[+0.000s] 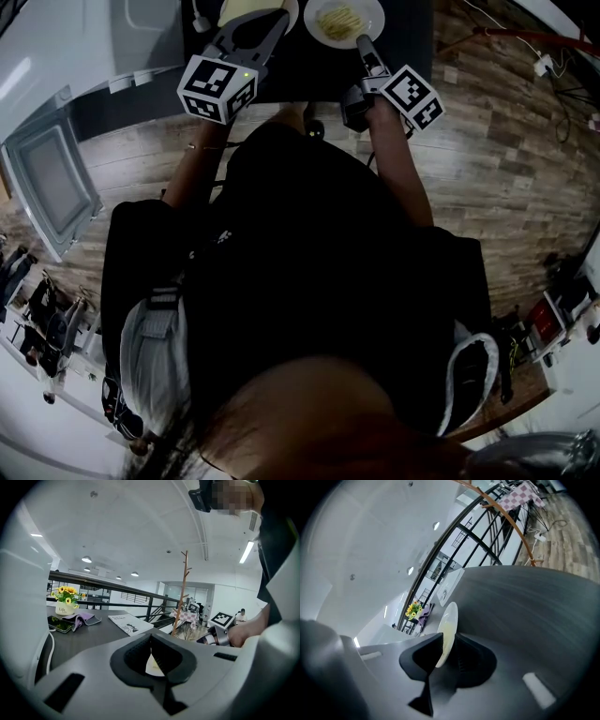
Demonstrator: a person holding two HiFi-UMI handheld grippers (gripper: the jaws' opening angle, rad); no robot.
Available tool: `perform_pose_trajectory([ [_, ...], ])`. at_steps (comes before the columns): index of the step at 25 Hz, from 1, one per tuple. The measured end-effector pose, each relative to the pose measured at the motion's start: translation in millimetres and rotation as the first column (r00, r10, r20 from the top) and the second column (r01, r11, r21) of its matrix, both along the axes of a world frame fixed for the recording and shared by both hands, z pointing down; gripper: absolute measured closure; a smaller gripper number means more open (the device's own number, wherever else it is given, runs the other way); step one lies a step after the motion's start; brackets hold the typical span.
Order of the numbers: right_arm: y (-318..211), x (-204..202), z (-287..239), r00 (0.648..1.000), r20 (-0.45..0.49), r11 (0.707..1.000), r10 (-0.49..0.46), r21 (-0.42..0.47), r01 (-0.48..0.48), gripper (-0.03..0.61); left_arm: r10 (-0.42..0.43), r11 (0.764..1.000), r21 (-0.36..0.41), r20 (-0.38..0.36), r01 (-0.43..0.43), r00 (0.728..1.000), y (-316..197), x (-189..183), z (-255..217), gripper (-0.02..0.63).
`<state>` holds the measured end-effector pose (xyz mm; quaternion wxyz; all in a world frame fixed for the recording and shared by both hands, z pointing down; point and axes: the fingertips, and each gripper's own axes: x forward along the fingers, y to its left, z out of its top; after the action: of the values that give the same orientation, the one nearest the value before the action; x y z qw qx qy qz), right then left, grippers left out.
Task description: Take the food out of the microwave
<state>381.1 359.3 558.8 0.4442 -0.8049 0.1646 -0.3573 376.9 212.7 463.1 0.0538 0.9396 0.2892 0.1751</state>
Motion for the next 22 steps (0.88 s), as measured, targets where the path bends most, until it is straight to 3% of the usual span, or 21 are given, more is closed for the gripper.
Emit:
perform_pose_trajectory([
  [13, 5.3, -13.0, 9.6, 0.998, 0.049, 0.998, -0.044, -0.033, 0.045, 0.505, 0.024, 0.999, 0.035, -0.018, -0.023, 1.0, 8.6, -4.6, -4.7, 0.606],
  [17, 4.3, -14.6, 11.7, 0.993, 0.037, 0.987, -0.111, -0.11, 0.114, 0.486, 0.024, 0.999, 0.03, -0.017, -0.023, 1.0, 10.9, -5.9, -6.1, 0.606],
  [19, 3.6, -13.9, 10.3, 0.984, 0.002, 0.964, -0.176, -0.202, 0.173, 0.486, 0.024, 0.999, 0.031, -0.02, -0.023, 1.0, 11.2, -6.4, -7.1, 0.606],
  [22, 2.9, -15.3, 9.9, 0.946, -0.038, 0.867, -0.322, -0.413, 0.278, 0.485, 0.022, 0.999, 0.03, -0.024, -0.021, 0.999, 10.5, -7.8, -8.4, 0.606],
])
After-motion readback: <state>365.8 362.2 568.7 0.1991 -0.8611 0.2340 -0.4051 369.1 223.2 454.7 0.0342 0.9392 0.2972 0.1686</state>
